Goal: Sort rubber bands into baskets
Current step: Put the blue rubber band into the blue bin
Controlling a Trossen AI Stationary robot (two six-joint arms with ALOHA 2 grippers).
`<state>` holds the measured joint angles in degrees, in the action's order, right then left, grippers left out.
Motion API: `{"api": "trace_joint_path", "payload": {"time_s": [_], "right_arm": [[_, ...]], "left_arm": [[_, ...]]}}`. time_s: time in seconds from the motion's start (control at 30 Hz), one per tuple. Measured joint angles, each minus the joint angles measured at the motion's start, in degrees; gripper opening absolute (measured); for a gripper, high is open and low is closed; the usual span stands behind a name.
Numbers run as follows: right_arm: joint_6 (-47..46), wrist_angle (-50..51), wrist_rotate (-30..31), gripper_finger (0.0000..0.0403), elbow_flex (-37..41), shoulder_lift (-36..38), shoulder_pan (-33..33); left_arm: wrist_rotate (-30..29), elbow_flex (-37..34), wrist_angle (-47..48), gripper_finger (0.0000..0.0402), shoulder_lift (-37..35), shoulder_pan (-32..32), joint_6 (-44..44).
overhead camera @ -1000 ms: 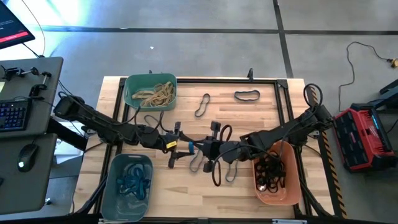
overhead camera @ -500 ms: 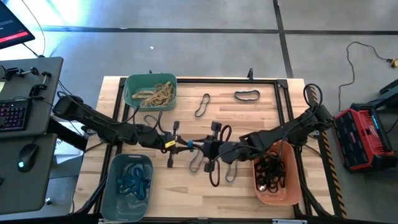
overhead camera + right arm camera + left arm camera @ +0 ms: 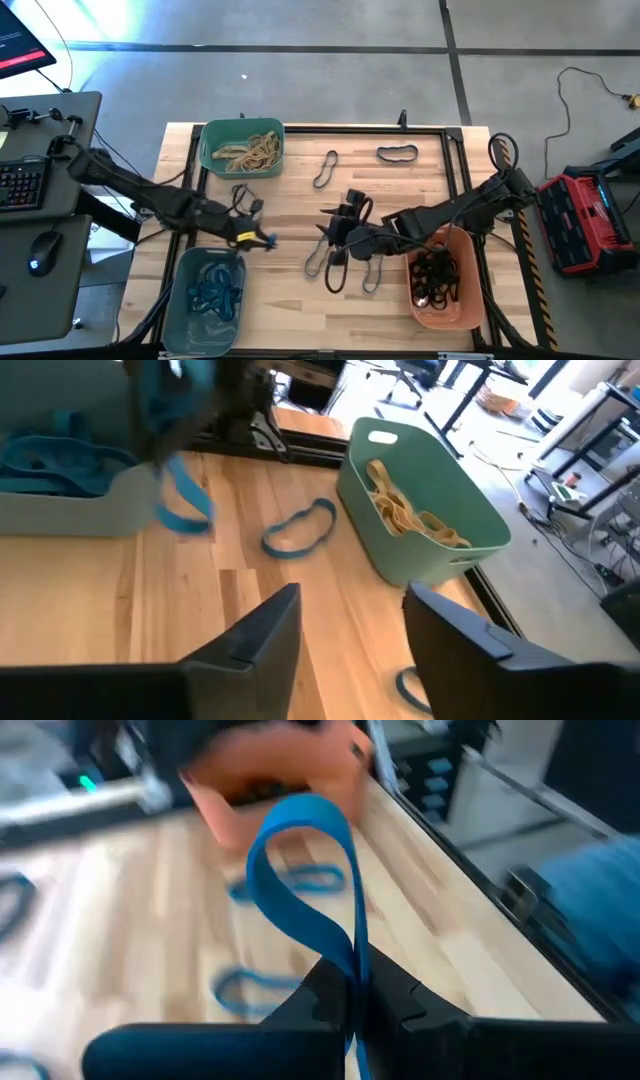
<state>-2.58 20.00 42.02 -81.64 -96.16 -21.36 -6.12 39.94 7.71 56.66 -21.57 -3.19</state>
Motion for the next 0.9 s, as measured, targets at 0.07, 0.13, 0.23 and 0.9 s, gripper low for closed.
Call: {"api": "trace_joint_path", "payload": {"time_s": [0.07,0.13,0.23,0.9], "right_arm": [[-0.03,0.15,0.04,0.0136,0.0,0.0,0.17],[-0.03,0.28,0.04,0.0102,0.0,-0.15,0.28],[0.01,0.62,-0.1,0.0041,0.0,-0.47,0.53],[-3.16,4.69,-0.68,0.0003,-0.03,-2.64,1.2]], "left_arm": [[0.77,0.0,5.32,0.0001,-2.48,-1.75,2.22],[1.14,0.11,9.96,0.0001,-4.46,-3.79,5.38],[1.12,2.43,17.95,0.0001,-5.29,-7.81,10.06],[-0.02,8.68,37.75,0.0,10.4,-36.1,42.76]]}}
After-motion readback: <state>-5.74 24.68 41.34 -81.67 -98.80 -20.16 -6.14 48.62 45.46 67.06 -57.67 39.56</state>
